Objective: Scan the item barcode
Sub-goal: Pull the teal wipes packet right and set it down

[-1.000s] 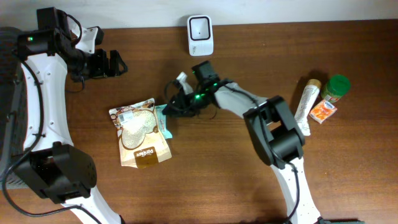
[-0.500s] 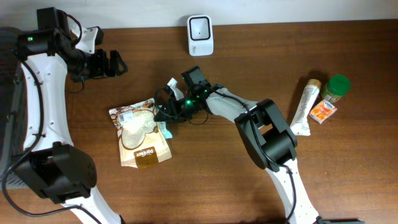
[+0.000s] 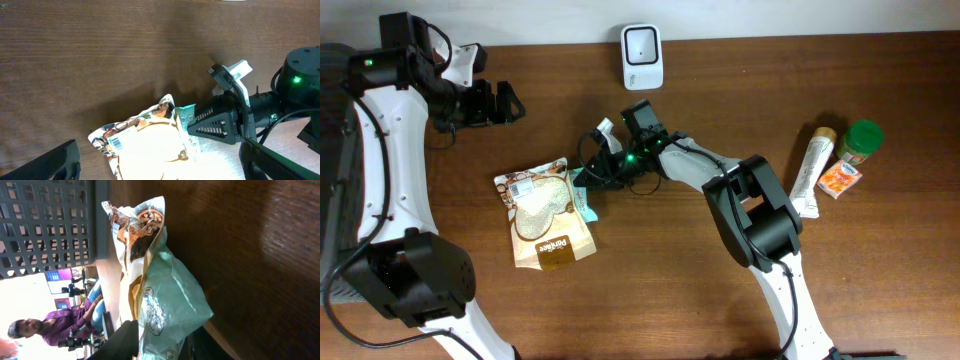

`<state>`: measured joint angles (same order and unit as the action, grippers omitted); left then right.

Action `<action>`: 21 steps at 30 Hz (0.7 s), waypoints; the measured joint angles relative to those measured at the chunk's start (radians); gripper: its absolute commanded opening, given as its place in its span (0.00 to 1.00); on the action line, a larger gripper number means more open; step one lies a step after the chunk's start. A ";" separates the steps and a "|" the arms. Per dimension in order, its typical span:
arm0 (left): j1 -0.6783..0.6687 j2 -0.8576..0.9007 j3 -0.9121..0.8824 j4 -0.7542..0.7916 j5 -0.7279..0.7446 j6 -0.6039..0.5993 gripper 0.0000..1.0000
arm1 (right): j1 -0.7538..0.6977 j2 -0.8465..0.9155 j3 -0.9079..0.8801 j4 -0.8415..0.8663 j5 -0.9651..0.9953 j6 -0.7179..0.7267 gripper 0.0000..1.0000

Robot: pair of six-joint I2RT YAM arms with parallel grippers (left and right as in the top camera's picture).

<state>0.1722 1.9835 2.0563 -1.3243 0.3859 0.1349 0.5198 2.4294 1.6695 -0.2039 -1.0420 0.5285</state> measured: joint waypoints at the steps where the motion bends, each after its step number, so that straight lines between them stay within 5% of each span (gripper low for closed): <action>1: 0.000 0.000 0.000 0.000 0.000 0.000 0.99 | 0.000 0.000 0.000 0.000 0.000 -0.001 0.30; 7: 0.000 0.000 0.000 0.000 0.000 0.000 0.99 | 0.013 0.001 0.000 0.000 0.004 -0.001 0.28; 12: 0.000 0.000 0.000 -0.004 0.000 0.000 0.99 | 0.030 0.009 0.000 0.003 0.002 0.004 0.05; 21: 0.000 0.000 0.000 -0.004 0.000 0.000 0.99 | -0.005 0.004 0.001 -0.092 -0.038 -0.050 0.04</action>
<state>0.1719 1.9835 2.0563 -1.3281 0.3862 0.1349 0.5152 2.4336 1.6703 -0.2955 -1.0801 0.4782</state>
